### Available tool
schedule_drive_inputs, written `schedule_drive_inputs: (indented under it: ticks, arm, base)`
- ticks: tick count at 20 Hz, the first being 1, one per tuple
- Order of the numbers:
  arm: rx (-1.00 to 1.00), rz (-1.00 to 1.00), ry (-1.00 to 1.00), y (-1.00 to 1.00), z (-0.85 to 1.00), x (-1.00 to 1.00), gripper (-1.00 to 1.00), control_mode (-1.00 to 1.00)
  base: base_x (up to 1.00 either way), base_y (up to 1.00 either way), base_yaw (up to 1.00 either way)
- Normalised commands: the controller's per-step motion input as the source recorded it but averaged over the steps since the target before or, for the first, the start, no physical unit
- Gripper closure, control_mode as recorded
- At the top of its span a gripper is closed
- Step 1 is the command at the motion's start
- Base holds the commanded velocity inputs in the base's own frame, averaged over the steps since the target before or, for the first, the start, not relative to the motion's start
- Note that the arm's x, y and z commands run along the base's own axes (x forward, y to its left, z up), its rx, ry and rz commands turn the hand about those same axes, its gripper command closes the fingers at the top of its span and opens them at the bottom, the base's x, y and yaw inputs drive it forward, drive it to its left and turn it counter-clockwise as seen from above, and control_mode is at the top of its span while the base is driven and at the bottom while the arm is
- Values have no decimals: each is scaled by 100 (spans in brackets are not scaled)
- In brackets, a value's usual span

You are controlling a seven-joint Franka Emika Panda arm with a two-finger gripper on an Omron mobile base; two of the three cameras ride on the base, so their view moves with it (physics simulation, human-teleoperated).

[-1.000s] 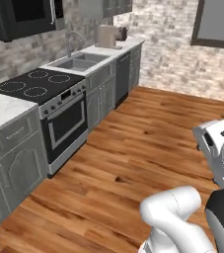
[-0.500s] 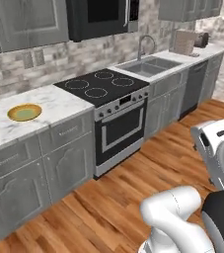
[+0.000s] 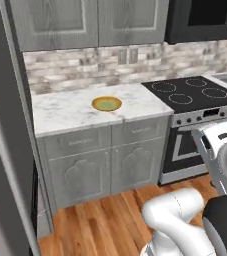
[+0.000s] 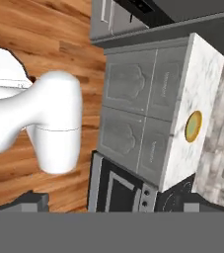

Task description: Place the chicken drumstick on the counter behind the older chicken drumstick on the same shelf of the fridge to maintain FIFO order. Close the fridge door when finished.

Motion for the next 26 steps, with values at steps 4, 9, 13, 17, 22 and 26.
schedule_drive_inputs:
  ticks: [4, 9, 13, 17, 22, 26]
  arm:
    - [0, 0, 0, 0, 0, 0, -100, 100]
    - [0, 0, 0, 0, 0, 0, -100, 100]
    - [0, 0, 0, 0, 0, 0, -100, 100]
    - [0, 0, 0, 0, 0, 0, -100, 100]
    - [0, 0, 0, 0, 0, 0, -100, 100]
    - [0, 0, 0, 0, 0, 0, -100, 100]
  base:
    - [97, -32, 65]
    - [93, -51, 62]
    - [39, -24, 64]
    - [1, -7, 61]
    - [16, -3, 55]
    - [39, -14, 51]
